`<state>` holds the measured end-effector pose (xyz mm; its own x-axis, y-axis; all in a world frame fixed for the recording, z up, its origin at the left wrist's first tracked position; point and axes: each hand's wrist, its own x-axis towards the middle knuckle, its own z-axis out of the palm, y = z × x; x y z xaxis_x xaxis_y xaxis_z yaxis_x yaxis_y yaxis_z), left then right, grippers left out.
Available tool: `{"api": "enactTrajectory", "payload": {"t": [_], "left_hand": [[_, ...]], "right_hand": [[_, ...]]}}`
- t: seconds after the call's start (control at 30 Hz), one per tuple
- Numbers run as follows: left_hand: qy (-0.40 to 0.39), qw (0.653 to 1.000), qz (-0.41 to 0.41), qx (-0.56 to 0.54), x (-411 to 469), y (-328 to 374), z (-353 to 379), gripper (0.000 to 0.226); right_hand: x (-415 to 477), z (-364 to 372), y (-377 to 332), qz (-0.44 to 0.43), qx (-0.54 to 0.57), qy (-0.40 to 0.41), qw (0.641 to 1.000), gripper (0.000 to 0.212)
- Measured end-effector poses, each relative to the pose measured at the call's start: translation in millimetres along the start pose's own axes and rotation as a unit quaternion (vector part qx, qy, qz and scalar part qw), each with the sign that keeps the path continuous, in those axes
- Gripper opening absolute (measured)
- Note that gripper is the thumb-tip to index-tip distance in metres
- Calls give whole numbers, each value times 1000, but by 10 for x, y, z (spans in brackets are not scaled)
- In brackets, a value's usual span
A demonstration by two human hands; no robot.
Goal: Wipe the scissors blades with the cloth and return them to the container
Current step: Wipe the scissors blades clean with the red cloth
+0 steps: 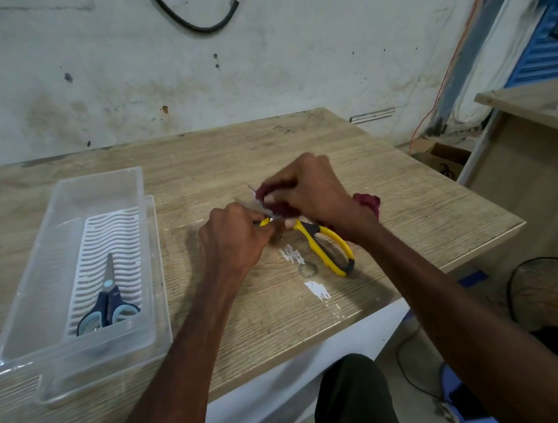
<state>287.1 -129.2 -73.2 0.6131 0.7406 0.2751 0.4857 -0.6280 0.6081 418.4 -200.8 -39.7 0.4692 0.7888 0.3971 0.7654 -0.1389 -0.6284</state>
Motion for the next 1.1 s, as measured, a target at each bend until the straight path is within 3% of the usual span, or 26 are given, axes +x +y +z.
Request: {"api": "enactTrajectory", "payload": {"t": [0.27, 0.47, 0.63, 0.93, 1.1], "left_hand": [[-4, 999, 2, 50, 1, 34, -27, 36], [-2, 996, -47, 79, 55, -23, 43, 14], [18, 994, -27, 107, -7, 32, 8, 18], [11, 996, -38, 81, 53, -12, 49, 24], [16, 996, -20, 88, 52, -15, 75, 22]], "right_hand": [[237, 366, -66, -2, -29, 40, 999, 12], [-10, 293, -69, -77, -155, 1, 985, 13], [108, 465, -107, -44, -141, 37, 988, 8], [44, 305, 0, -30, -140, 2, 990, 9], [162, 391, -69, -11, -92, 45, 995, 10]]}}
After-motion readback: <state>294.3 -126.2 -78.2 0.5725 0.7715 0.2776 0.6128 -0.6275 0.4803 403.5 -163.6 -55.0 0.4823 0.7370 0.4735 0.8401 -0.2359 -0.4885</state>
